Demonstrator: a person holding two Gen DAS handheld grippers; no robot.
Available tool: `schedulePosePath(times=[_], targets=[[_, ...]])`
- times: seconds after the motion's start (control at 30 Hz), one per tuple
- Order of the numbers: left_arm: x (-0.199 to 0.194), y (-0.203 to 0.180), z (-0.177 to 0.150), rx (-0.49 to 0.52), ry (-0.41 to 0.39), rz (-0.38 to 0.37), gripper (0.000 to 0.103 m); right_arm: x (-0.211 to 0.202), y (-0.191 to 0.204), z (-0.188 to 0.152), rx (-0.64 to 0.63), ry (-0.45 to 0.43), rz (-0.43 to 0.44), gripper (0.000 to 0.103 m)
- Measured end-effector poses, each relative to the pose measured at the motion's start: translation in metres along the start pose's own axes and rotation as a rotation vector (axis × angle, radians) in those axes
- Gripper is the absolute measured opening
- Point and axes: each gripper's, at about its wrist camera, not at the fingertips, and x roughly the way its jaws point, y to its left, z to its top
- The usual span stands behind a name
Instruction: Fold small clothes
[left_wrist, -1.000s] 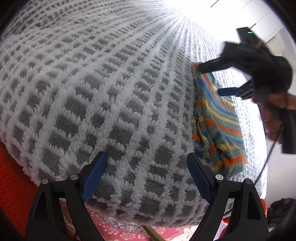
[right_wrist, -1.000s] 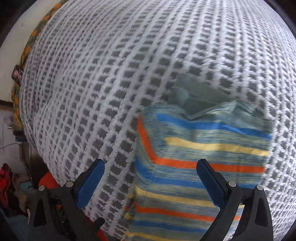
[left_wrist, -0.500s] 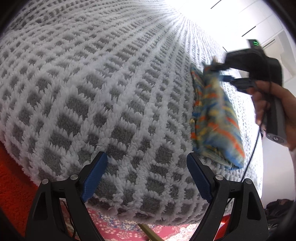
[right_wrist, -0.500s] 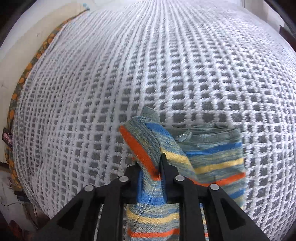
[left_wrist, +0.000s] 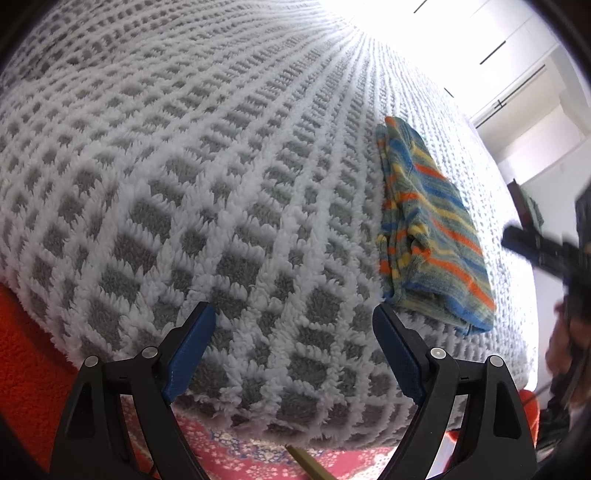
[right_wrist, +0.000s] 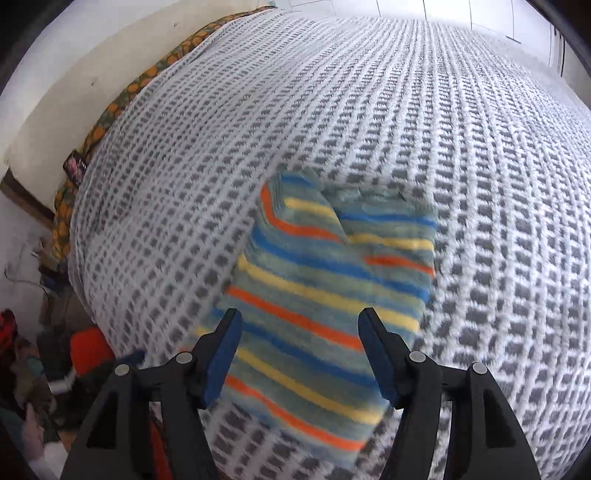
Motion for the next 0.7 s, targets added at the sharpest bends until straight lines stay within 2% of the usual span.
schedulePosePath(times=[0.13, 0.17, 0.27, 0.43, 0.6, 0.7], targets=[[0.001, -0.005, -0.002, 0.032, -0.009, 0.034, 0.088, 0.003, -0.002, -0.05, -0.036, -0.022, -0.054, 0.066], [0.001, -0.006, -0.002, 0.039, -0.01, 0.042, 0.088, 0.027, 0.001, -0.057, -0.034, -0.003, -0.075, 0.066], [0.001, -0.011, -0.004, 0.064, -0.019, 0.061, 0.088, 0.04, -0.009, -0.075, 0.019, 0.015, -0.111, 0.066], [0.002, -0.016, -0.005, 0.097, -0.025, 0.075, 0.088, 0.025, 0.0, -0.075, 0.007, -0.041, -0.137, 0.067], [0.004, -0.02, -0.006, 0.12, -0.02, 0.095, 0.088, 0.028, 0.004, -0.087, -0.018, -0.031, -0.155, 0.069], [0.006, -0.021, -0.006, 0.13, -0.011, 0.106, 0.088, 0.02, 0.006, -0.089, -0.003, -0.065, -0.155, 0.069]])
